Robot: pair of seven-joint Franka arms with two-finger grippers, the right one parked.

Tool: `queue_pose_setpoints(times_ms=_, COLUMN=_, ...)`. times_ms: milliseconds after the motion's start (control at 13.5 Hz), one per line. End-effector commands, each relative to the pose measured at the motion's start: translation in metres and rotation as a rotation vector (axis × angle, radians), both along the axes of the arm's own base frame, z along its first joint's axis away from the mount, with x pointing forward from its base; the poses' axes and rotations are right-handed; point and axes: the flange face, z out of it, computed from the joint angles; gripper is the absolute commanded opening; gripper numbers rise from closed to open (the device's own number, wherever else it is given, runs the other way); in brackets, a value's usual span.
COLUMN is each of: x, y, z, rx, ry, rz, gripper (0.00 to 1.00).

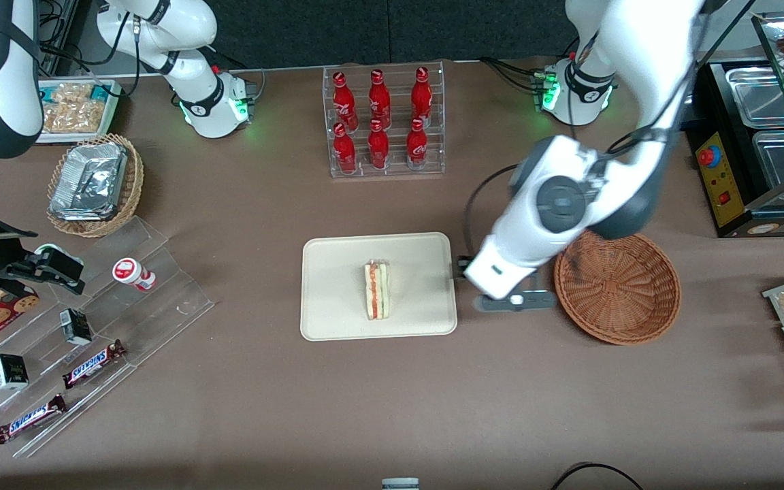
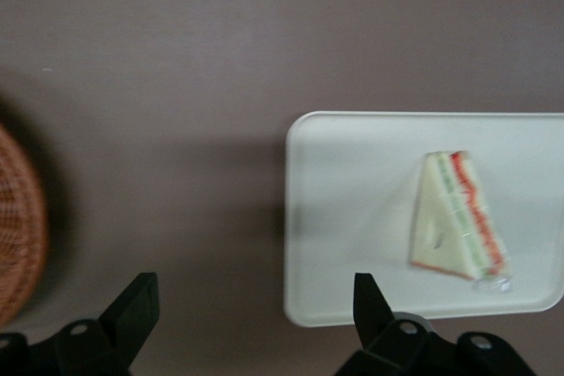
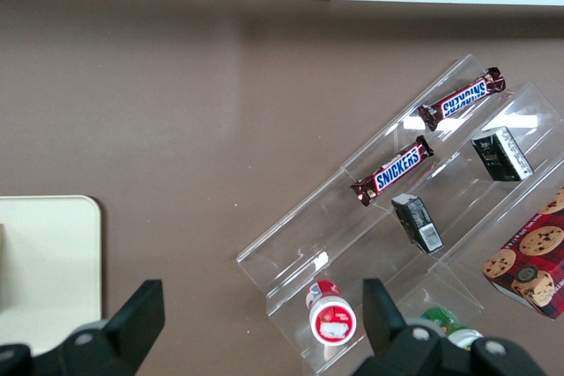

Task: Place sandwich from basket to tray
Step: 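Raise the left gripper off the sandwich and withdraw it past the basket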

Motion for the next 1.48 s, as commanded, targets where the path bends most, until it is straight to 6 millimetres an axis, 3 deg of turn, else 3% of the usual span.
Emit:
queue_pose_setpoints(times_ms=0, x=-0.028, y=0.068, z=0.017, rx=0.010, ry=0.004, rz=-0.060, gripper=0.98)
queue_pose_setpoints(times_ms=295, x=-0.030, y=0.179, z=0.054, rx=0.022, ry=0.064, rz=-0.171, gripper=0.98)
queue_pose_setpoints(times_ms=443, x=-0.038, y=0.217, z=0.079, rx=0.026, ry=0.069, rz=-0.164, gripper=0.98)
queue_pose_setpoints(times_ms=664, x=-0.054, y=0.233, z=0.124, rx=0.068, ry=0.035, rz=-0.136, gripper=0.98)
queue_pose_setpoints(times_ms=886, x=-0.051, y=0.241, z=0.166, rx=0.069, ry=0.025, rz=-0.123, gripper=0.99)
queue_pose_setpoints(times_ms=1403, x=-0.062, y=0.244, z=0.191, rx=0.118, ry=-0.027, rz=-0.067, gripper=0.99)
